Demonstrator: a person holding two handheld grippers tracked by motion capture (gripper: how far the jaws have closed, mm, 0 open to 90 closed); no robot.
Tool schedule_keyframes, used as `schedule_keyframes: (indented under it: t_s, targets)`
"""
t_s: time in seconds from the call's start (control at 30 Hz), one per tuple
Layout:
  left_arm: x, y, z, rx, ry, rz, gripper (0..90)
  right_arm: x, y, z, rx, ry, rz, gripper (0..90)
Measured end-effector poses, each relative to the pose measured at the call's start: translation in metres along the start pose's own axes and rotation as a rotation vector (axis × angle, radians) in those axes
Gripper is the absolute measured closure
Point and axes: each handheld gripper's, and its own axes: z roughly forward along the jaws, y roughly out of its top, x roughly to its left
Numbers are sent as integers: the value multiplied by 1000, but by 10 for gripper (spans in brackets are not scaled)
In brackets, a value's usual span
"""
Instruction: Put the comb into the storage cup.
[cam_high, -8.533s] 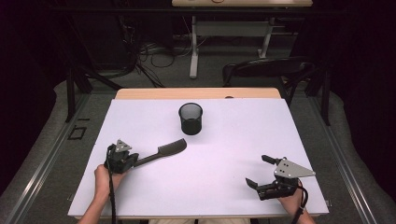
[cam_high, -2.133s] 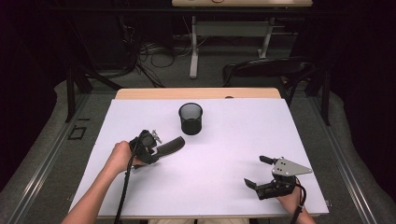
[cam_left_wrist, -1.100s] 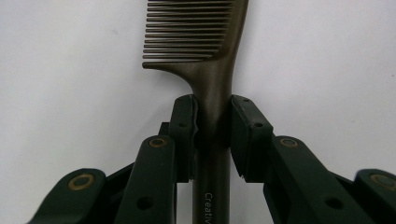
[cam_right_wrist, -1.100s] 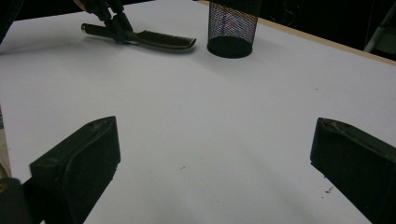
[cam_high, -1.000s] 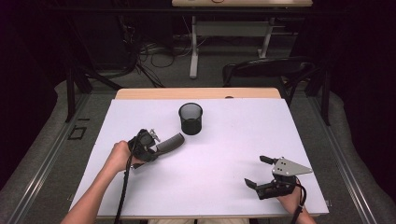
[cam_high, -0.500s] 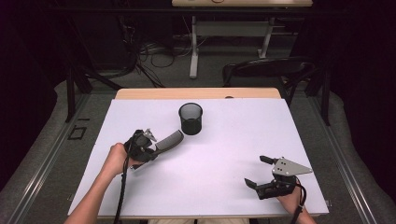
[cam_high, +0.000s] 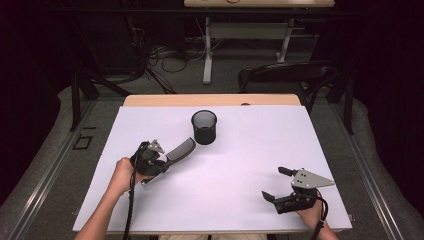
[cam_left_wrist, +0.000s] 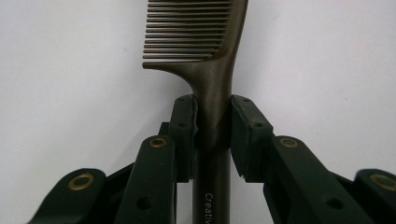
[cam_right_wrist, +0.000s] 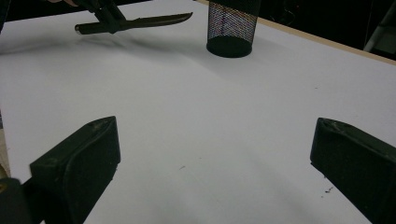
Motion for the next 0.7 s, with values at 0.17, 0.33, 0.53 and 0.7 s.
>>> schedule_keyframes:
  t_s: [0.17, 0.33, 0.53, 0.7]
  targets:
    - [-1, -3, -3, -30, 1, -5, 720, 0, 0, 0, 1, 2, 2, 13]
    - [-3, -7, -7, -76, 9, -11, 720, 0, 0, 0, 0, 2, -5, 13]
    - [-3, -11, -11, -120, 15, -28, 720, 0, 0, 1, -1, 1, -2, 13]
    - [-3, -13, -12, -148, 21, -39, 720, -1, -1, 1, 2, -1, 1, 13]
